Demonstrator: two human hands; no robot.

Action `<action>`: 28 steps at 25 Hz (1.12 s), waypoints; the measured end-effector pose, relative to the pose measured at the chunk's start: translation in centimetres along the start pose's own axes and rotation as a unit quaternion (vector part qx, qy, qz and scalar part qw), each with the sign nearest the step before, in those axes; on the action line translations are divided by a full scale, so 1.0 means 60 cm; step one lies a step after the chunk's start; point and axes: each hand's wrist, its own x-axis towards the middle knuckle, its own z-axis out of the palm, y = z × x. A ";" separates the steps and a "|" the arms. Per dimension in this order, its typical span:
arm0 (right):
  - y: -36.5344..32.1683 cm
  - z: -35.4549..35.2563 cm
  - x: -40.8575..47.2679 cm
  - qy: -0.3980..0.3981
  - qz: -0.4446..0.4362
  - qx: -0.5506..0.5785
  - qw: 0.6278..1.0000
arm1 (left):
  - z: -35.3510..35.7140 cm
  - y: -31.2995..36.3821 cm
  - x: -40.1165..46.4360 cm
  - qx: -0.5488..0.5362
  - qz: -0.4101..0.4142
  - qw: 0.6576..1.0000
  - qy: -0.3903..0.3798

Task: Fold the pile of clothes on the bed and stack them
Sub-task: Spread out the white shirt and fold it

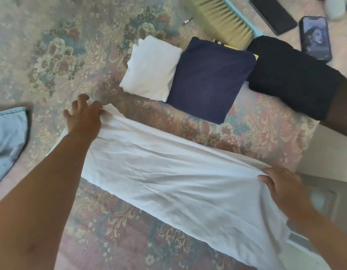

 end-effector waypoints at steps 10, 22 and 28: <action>0.036 0.006 0.029 -0.029 0.031 -0.086 0.995 | 0.038 0.148 -0.150 0.005 0.151 0.978 0.141; 0.019 -0.007 0.055 -0.136 -0.053 0.015 0.989 | 0.091 0.294 -0.400 -0.086 0.344 0.933 0.060; 0.044 -0.040 0.090 -0.337 0.038 0.066 0.939 | 0.148 0.324 -0.495 -0.022 0.373 0.927 -0.021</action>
